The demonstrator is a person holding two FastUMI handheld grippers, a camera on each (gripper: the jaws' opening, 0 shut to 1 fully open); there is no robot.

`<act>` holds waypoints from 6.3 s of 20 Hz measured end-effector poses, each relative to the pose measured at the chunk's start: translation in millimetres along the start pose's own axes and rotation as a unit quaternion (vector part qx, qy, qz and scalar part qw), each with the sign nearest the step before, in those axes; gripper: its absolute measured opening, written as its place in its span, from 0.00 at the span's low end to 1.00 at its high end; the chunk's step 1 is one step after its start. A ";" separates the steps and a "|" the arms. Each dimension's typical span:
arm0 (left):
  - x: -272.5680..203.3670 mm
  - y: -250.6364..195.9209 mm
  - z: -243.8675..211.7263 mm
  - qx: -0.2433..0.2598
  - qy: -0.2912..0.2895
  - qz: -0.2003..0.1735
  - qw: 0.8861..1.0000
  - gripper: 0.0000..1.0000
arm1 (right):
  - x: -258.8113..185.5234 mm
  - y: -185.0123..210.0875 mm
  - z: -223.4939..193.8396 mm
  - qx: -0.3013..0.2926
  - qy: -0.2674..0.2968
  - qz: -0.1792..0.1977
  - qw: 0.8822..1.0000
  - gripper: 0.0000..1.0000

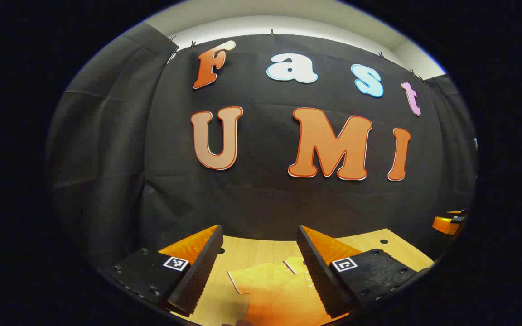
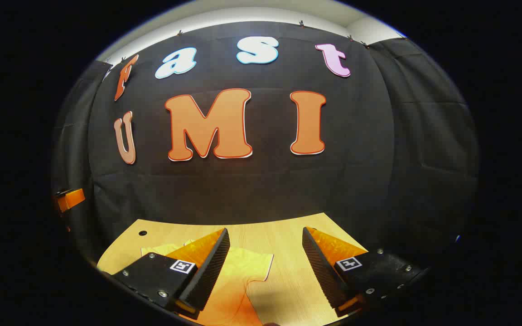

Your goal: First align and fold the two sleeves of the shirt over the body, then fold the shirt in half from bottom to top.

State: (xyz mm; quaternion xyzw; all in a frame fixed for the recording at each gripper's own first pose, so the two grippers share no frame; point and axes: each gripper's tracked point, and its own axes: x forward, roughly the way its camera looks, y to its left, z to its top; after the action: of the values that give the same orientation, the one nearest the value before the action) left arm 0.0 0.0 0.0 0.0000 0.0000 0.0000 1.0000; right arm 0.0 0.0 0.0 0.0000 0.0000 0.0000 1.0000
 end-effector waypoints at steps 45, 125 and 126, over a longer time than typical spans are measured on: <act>23.6 80.3 -92.2 0.023 0.111 0.052 0.992 0.98 | 216.5 0.0 -255.5 0.053 0.507 -0.028 0.860 1.00; 180.0 86.5 -273.2 -0.143 0.438 -0.008 0.888 0.98 | 118.9 102.9 -19.6 -0.028 0.142 0.132 0.981 0.98; 180.1 83.3 -284.3 -0.137 0.455 -0.005 0.880 0.99 | 117.7 99.6 -18.3 -0.030 0.140 0.132 0.981 0.98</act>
State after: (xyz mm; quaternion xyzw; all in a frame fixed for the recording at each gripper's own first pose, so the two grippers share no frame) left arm 180.1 83.3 -284.3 -0.1373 0.4553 -0.0052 0.8796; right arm 117.7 99.6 -18.3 -0.0298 0.1397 0.1321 0.9809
